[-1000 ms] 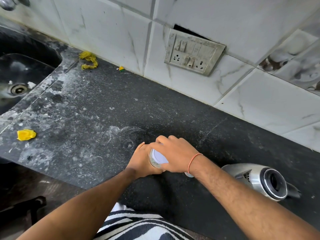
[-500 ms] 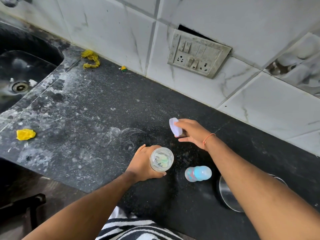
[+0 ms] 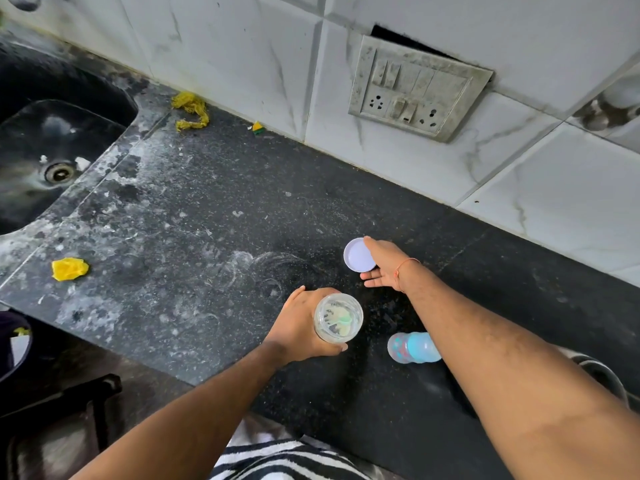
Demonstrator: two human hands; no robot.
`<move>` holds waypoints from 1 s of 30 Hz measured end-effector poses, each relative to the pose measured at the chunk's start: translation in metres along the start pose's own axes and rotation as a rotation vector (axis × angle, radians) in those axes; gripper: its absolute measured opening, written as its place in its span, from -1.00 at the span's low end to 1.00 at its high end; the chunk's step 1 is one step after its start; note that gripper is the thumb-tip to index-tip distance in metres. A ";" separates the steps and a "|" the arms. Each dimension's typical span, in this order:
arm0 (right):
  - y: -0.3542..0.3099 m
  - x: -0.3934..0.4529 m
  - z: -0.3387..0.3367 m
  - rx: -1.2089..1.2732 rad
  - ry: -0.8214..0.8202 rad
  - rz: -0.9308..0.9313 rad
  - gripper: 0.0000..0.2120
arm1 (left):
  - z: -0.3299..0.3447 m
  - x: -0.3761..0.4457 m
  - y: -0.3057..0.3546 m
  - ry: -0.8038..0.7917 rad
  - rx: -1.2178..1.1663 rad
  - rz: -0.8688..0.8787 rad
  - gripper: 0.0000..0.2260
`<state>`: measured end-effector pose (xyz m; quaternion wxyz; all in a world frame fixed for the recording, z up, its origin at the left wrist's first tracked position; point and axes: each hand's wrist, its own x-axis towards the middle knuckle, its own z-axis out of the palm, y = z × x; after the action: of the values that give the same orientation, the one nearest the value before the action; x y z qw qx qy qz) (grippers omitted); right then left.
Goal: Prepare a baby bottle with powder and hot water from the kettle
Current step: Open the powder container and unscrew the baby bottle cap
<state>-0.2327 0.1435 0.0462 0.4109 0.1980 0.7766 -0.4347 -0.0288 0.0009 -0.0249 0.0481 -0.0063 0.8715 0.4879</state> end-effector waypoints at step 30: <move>0.067 -0.127 -0.085 -0.665 0.293 -0.580 -0.71 | -0.034 -0.007 0.028 0.062 -0.260 -0.066 0.14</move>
<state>-0.1536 0.2571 0.1389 0.1996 -0.1107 0.9470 -0.2263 -0.0262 -0.0135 0.0169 0.0357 -0.0562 0.8014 0.5944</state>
